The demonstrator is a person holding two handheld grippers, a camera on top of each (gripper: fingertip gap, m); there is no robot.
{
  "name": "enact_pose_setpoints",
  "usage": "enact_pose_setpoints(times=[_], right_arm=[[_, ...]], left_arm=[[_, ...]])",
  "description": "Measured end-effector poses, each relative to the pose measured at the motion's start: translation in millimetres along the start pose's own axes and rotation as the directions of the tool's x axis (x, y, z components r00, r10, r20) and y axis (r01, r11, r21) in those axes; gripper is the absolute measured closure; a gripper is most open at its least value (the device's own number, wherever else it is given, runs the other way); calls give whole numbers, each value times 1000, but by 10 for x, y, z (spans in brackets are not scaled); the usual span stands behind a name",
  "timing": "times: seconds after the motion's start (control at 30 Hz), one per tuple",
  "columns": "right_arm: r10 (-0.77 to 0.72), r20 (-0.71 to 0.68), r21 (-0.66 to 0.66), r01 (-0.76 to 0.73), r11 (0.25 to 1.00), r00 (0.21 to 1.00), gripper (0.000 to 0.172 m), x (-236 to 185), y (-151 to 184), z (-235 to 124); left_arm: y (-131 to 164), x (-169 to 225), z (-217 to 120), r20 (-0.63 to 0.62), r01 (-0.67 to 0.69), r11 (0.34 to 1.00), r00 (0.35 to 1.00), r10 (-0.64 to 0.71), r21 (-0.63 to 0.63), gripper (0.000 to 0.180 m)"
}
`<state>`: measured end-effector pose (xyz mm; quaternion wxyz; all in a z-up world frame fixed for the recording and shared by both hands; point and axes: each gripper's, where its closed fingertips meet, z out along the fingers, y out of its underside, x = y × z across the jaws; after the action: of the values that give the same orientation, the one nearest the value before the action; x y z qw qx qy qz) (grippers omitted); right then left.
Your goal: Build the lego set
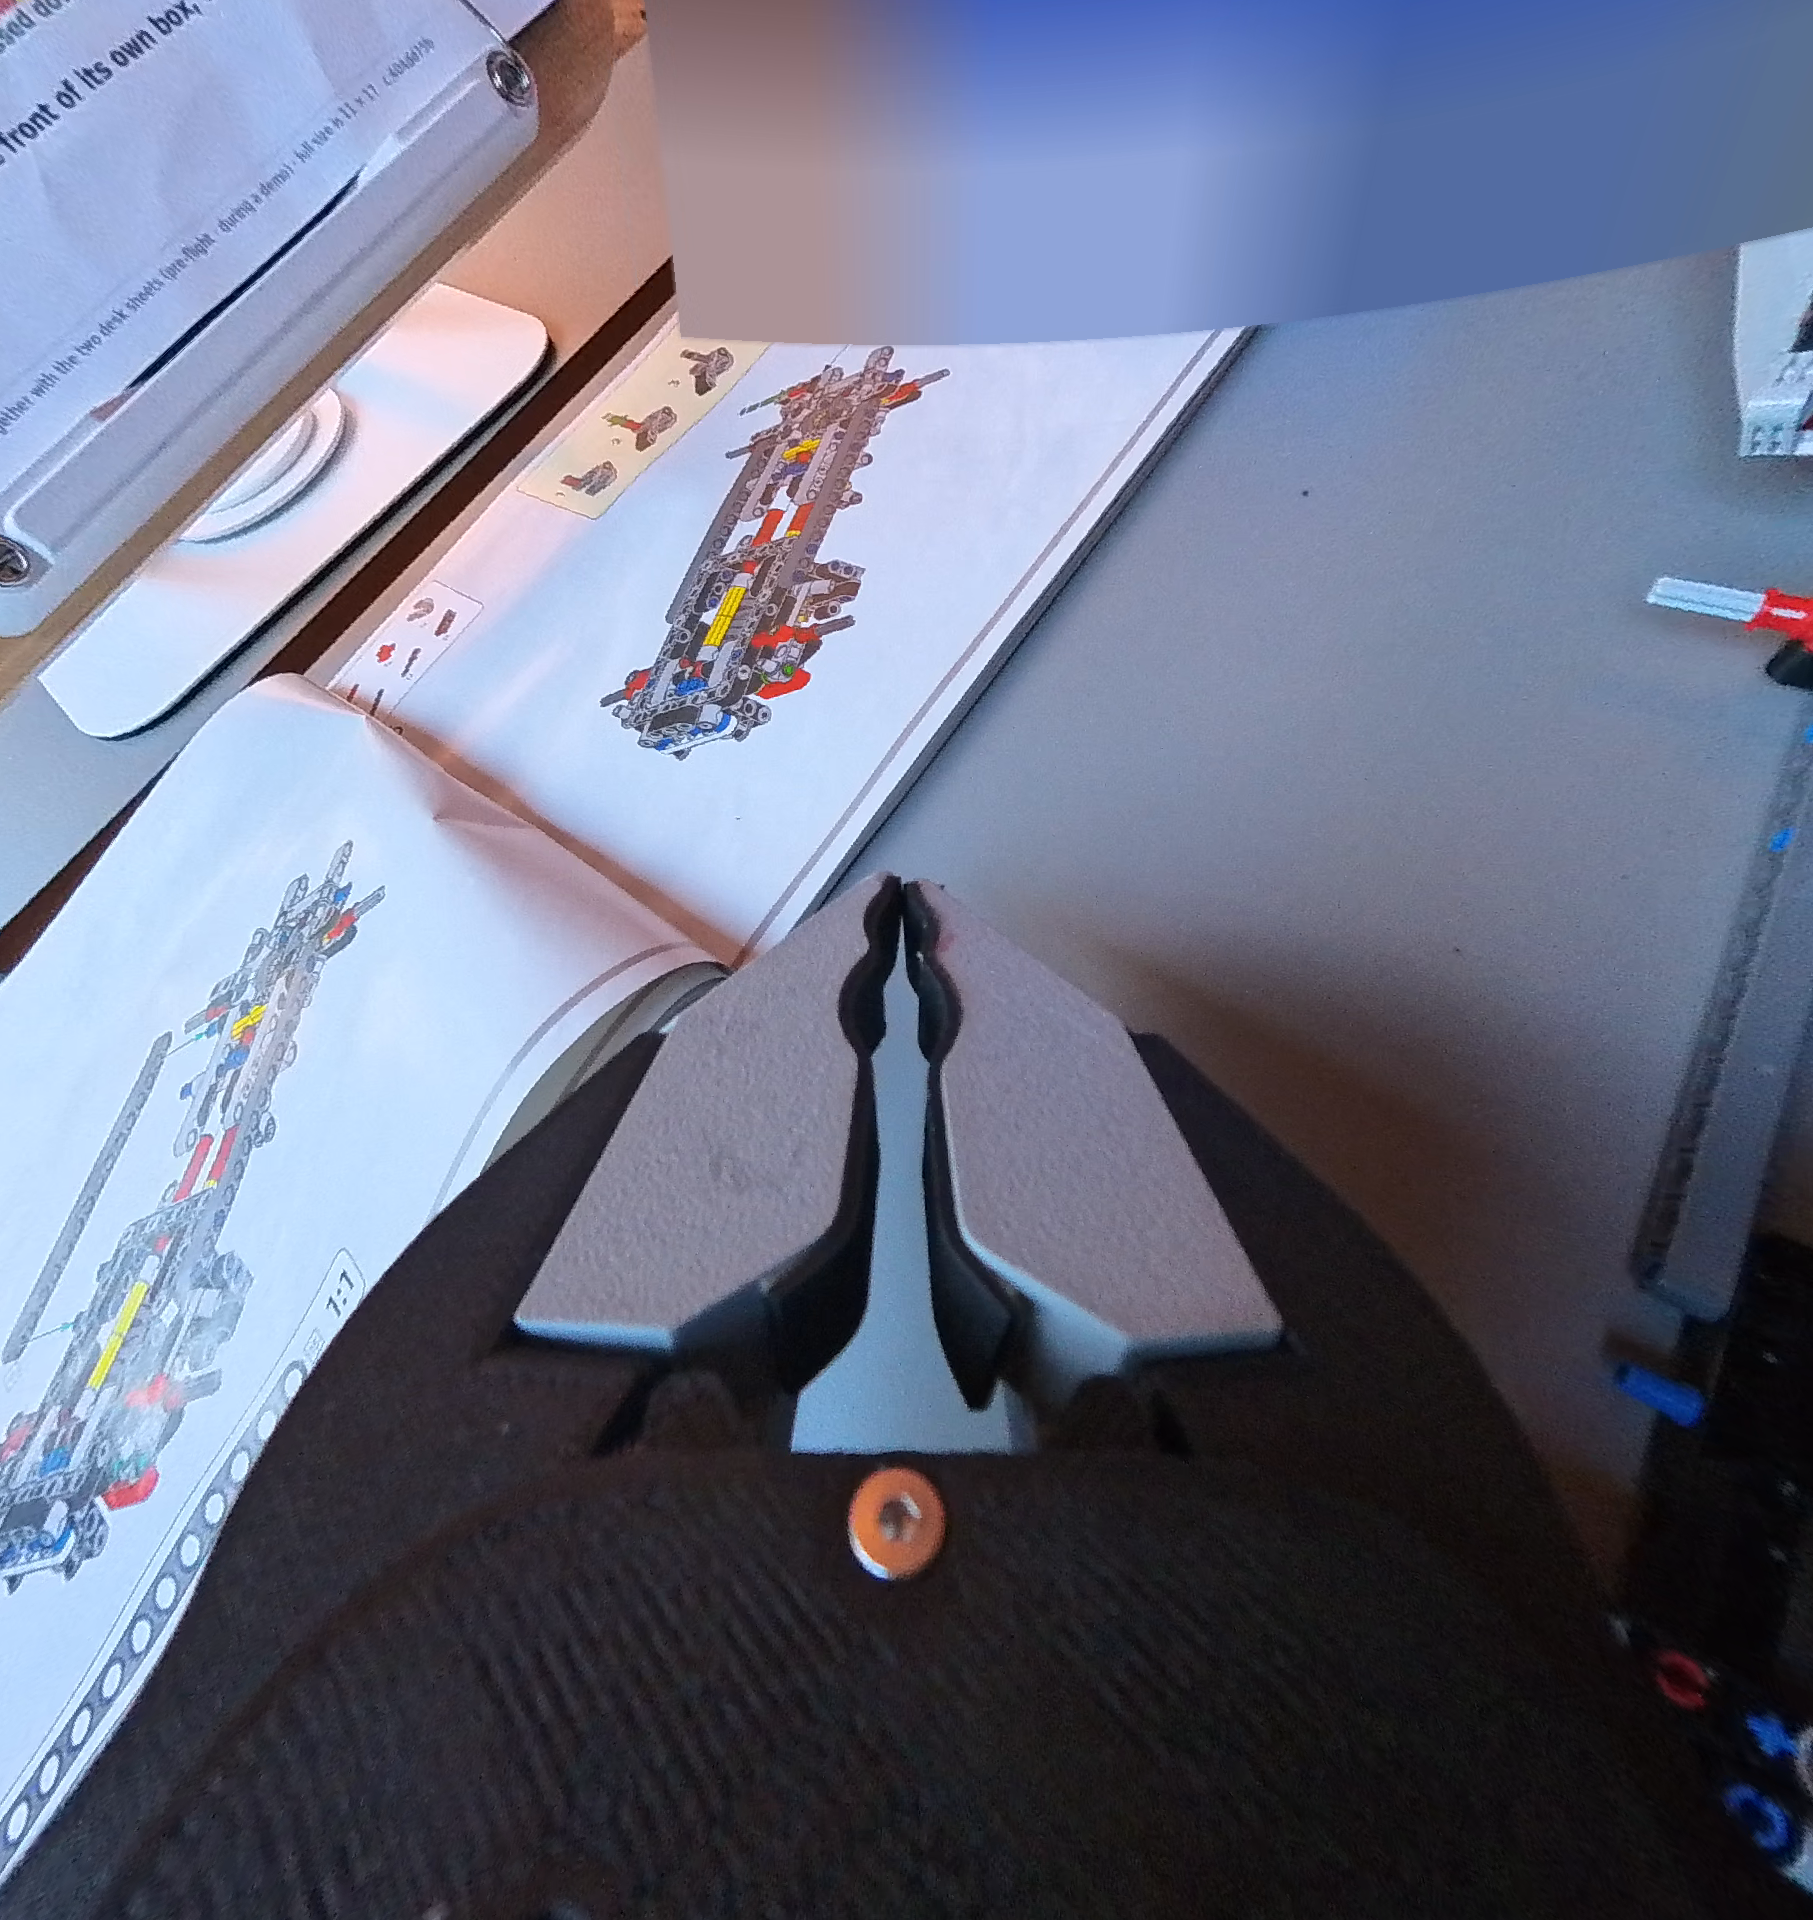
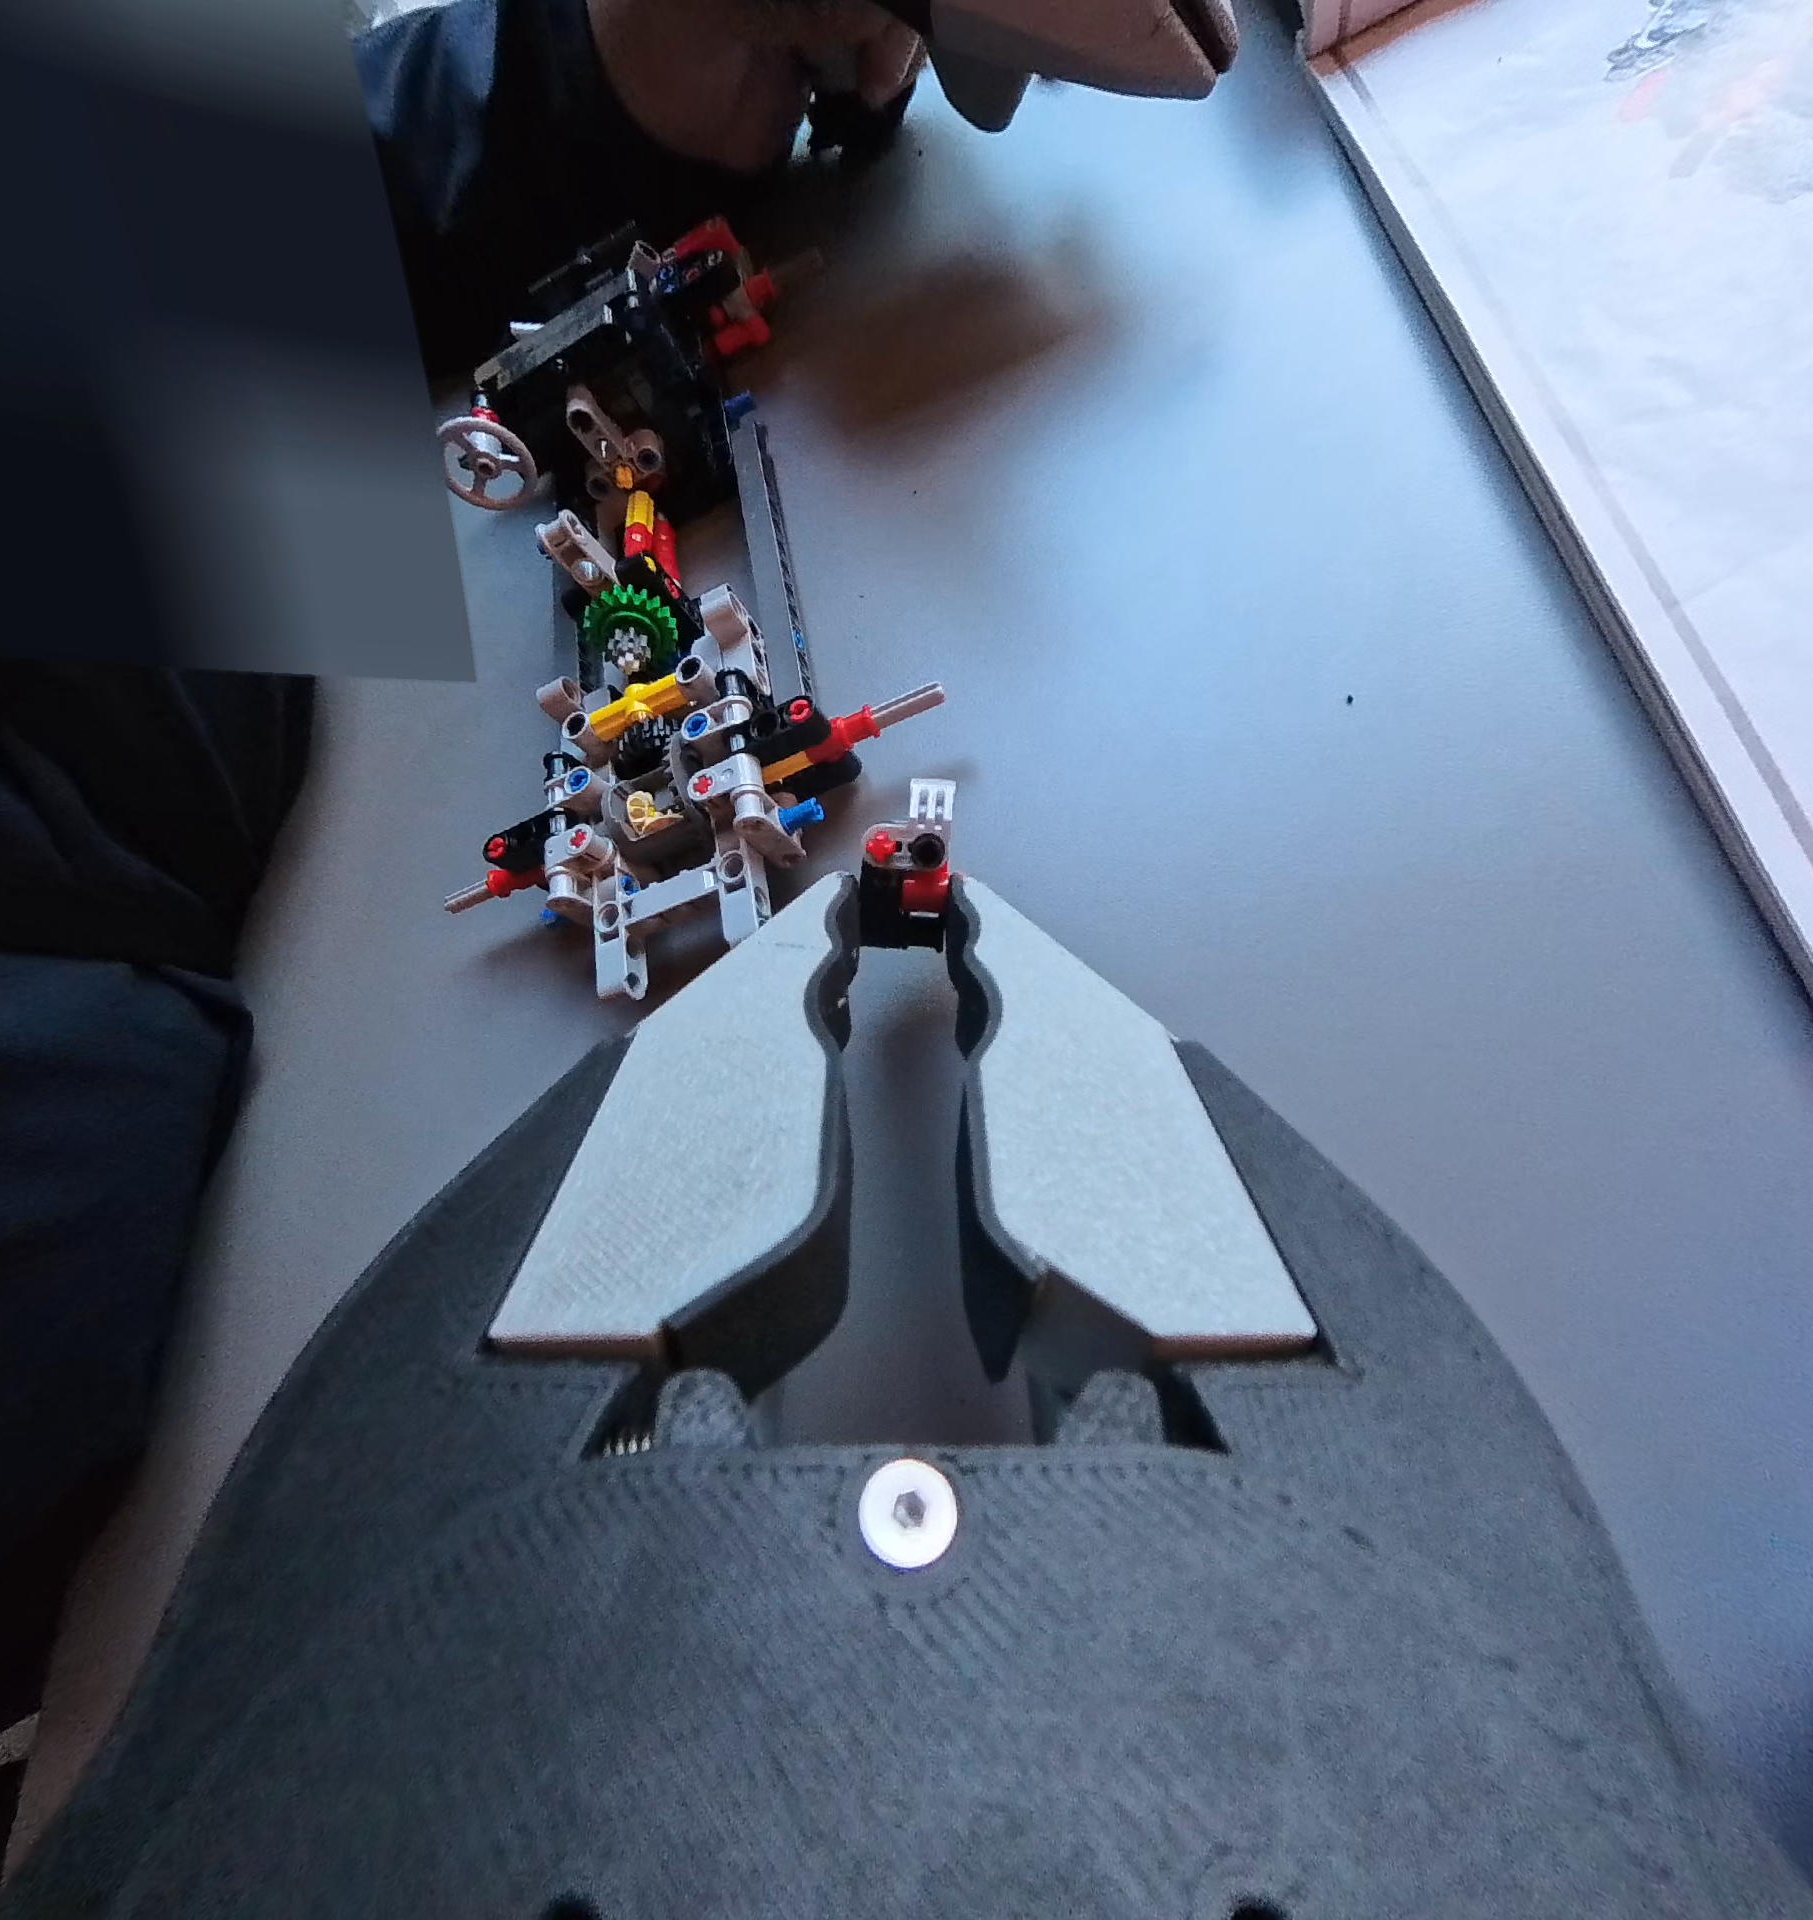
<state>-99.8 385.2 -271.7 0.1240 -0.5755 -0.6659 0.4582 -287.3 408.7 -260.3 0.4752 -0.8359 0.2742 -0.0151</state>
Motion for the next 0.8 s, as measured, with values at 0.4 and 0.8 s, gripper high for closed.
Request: enact_pose_setpoints(times=[0.4,0.8], right_arm=[[-31,-26,-37,30,999,999,159,0,46,38],[-17,-15,-26,17,1000,1000,159,-1,34,27]], left_arm=[[2,21,4,2,-20,1000,1000,20,-4,180],[12,35,10,-5,-23,1000,1000,23,-11,180]])
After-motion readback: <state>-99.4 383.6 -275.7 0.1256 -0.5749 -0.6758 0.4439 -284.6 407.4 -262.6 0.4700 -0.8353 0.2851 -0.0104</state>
